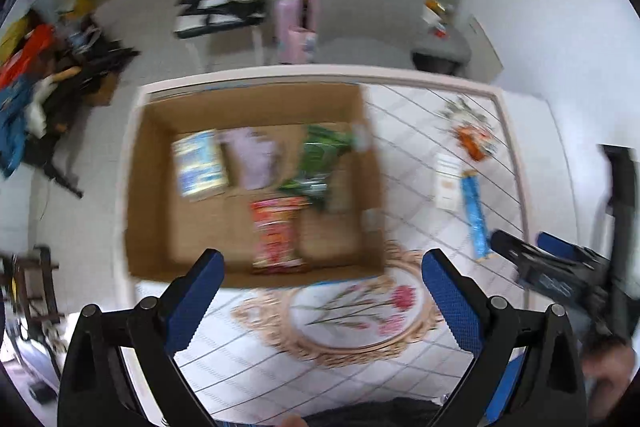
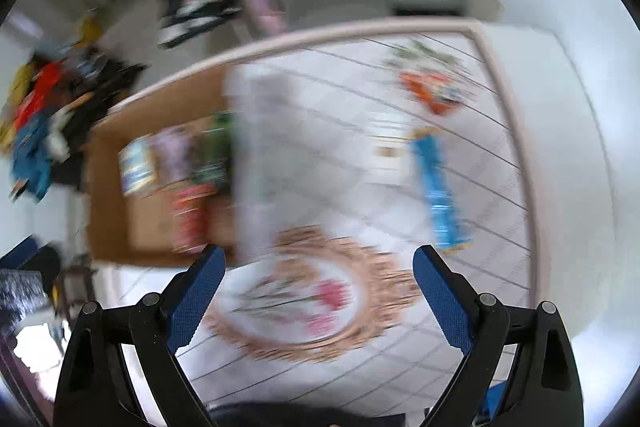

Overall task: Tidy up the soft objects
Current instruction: 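Grasp the white card box with the left tool while the right tool grasps the blue tube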

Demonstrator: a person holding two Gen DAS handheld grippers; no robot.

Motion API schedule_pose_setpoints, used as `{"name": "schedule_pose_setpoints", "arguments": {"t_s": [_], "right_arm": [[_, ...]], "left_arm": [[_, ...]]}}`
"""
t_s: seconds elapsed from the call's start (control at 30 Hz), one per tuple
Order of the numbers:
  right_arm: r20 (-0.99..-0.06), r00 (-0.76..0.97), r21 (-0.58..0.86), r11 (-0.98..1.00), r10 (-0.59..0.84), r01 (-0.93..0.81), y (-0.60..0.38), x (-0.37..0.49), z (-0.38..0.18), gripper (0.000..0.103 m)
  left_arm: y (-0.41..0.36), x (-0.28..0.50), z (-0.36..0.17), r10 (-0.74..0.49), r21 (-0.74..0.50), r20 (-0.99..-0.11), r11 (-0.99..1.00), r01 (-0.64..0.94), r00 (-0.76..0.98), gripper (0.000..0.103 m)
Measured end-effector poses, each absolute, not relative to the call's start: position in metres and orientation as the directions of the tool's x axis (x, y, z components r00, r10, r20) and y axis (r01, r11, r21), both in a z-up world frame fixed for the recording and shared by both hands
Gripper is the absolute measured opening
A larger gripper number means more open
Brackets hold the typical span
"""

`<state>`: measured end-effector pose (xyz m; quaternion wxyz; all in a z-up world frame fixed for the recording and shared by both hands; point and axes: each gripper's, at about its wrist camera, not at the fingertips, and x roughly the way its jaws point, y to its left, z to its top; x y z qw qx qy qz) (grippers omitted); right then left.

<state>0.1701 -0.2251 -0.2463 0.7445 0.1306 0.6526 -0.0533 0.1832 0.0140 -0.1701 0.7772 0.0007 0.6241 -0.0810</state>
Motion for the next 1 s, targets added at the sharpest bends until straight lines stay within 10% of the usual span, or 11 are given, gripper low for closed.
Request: {"name": "schedule_pose_setpoints", "arguments": {"t_s": [0.27,0.67,1.0], "right_arm": [[-0.990,-0.057,0.098,0.922,0.129,0.376,-0.324,0.209,-0.381,0.084],[-0.976,-0.149,0.096,0.930,0.158,0.355,-0.350,0.218,-0.434,0.022],[-0.980,-0.119,0.092,0.891,0.160,0.444,-0.408,0.213,-0.423,0.017]], "left_arm": [[-0.112,0.239,-0.251,-0.062,-0.042,-0.996,0.962,0.269,0.069,0.101],[-0.191,0.290,-0.362,-0.014,-0.055,-0.990,0.956,0.288,-0.142,0.101],[-0.237,0.305,-0.435,0.020,-0.067,-0.958,0.954,0.292,-0.286,0.084]]}}
